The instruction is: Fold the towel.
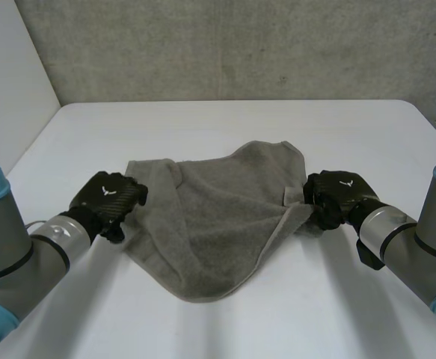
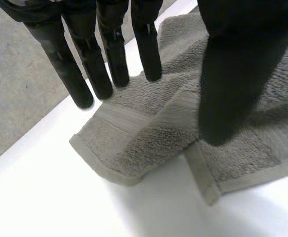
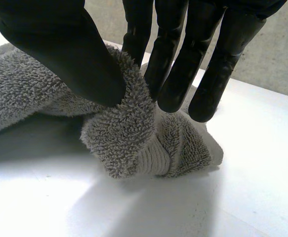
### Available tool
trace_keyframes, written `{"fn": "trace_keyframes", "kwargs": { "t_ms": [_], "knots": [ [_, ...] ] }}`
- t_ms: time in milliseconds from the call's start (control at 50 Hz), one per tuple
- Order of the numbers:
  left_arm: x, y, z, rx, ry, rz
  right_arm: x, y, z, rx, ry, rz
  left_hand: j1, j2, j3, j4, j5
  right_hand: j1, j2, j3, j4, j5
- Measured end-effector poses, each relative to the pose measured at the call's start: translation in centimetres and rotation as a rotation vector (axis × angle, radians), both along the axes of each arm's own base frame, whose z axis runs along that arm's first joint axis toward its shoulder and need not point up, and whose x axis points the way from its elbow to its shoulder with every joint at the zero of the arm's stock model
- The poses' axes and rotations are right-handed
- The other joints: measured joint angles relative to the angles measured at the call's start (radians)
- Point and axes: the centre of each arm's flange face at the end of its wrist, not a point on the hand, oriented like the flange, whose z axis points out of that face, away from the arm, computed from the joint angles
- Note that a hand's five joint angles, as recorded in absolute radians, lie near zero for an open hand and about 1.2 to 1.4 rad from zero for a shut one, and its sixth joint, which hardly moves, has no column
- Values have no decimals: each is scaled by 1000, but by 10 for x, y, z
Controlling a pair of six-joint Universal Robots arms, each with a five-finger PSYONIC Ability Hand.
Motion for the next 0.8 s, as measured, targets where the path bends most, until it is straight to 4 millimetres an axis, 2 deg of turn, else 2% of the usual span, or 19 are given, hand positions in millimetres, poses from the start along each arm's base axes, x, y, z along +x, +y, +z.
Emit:
{"fn": "trace_keyframes", "kwargs": {
  "t_ms": [20, 80, 200, 320, 440, 580, 800],
  "knots": [
    [2, 3, 0, 10, -4, 2, 0, 0, 0, 0, 0, 1, -115, -151, -149, -146, -152, 0, 0, 0, 0, 0],
    [6, 8, -9, 44, -17, 9, 1, 1, 0, 1, 0, 4, -166, -203, -205, -204, -209, 0, 0, 0, 0, 0],
    [18, 8, -30, 118, -33, 36, 2, 3, -1, 5, -1, 16, -166, -203, -205, -204, -209, 0, 0, 0, 0, 0],
    [20, 6, -45, 162, -32, 30, 3, 5, -2, 10, -1, 25, -151, -186, -191, -186, -189, 0, 0, 0, 0, 1],
    [18, 1, -51, 155, -27, 20, 4, 6, -4, 14, 1, 28, -56, -96, -100, -95, -100, 0, 0, 0, 0, 1],
    [13, -6, -52, 132, -19, 2, 4, 6, -5, 14, 1, 27, -42, -75, -79, -74, -79, 0, 0, 0, 0, 2],
    [1, -6, -55, 131, -12, -52, 4, 6, -6, 10, 7, 30, -41, -73, -76, -73, -78, 0, 0, 0, 0, 2]
  ]
}}
